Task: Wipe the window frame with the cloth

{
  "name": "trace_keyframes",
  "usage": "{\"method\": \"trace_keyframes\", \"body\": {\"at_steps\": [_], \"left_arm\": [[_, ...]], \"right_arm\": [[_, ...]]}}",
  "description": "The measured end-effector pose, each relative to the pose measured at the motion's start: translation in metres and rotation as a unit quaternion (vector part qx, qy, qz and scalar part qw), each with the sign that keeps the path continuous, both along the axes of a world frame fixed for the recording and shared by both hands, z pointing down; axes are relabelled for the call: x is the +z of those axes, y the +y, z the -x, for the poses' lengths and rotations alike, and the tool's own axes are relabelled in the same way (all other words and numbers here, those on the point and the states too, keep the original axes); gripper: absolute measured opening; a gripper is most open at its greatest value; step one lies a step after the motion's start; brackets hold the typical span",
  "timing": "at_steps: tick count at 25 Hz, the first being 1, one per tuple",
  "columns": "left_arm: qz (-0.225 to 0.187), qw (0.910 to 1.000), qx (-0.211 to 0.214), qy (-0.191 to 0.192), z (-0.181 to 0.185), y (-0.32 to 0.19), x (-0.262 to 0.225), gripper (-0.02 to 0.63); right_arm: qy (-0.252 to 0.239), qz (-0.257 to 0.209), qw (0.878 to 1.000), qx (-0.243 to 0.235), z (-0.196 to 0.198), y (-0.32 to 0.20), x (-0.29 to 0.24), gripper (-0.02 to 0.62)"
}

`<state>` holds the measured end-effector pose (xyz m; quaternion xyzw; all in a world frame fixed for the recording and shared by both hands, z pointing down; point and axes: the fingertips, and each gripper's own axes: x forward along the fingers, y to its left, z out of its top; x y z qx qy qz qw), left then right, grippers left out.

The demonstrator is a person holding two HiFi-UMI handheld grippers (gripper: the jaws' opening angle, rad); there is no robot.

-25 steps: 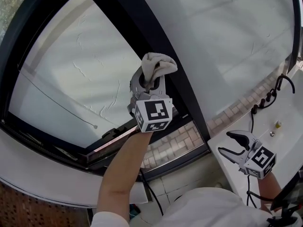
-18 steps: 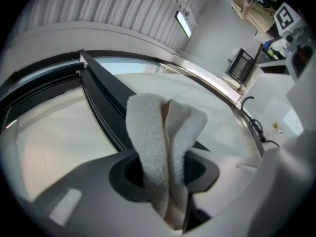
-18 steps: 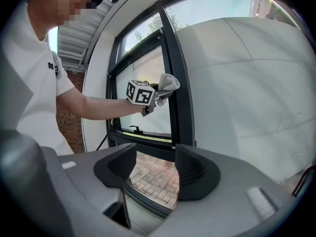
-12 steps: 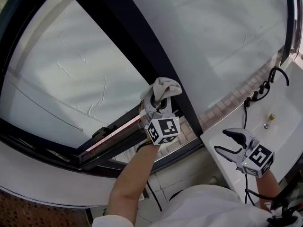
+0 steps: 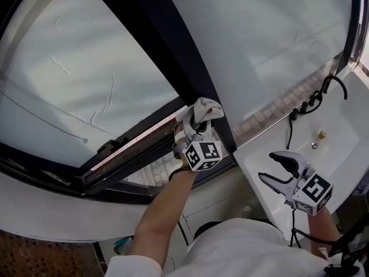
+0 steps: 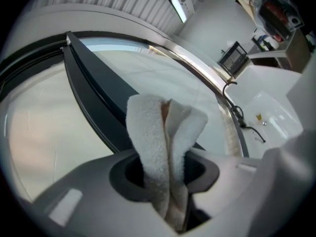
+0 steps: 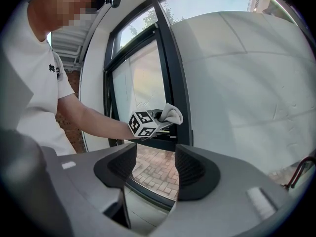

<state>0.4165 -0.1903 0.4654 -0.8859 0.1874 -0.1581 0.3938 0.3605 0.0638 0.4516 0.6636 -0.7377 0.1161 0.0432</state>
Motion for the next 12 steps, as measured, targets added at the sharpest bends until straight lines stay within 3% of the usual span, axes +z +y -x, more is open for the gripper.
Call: {"method": "trace_keyframes", "body": {"at_steps": [8,12], "left_arm": [[0.047,0.9978,-0.020,-0.042,-0.001,0.005,0.067,0.138],[0.040,0.9977,-0.021,-0.050,-0.003,0.011,0.083,0.143]], "right_arm": [[-0.004,0.028,1.000,0.004,0.003,0.016,0.009,0.247],[-0.008,0.035,0.999,0.008,0.003,0.022,0.016,0.247]]}}
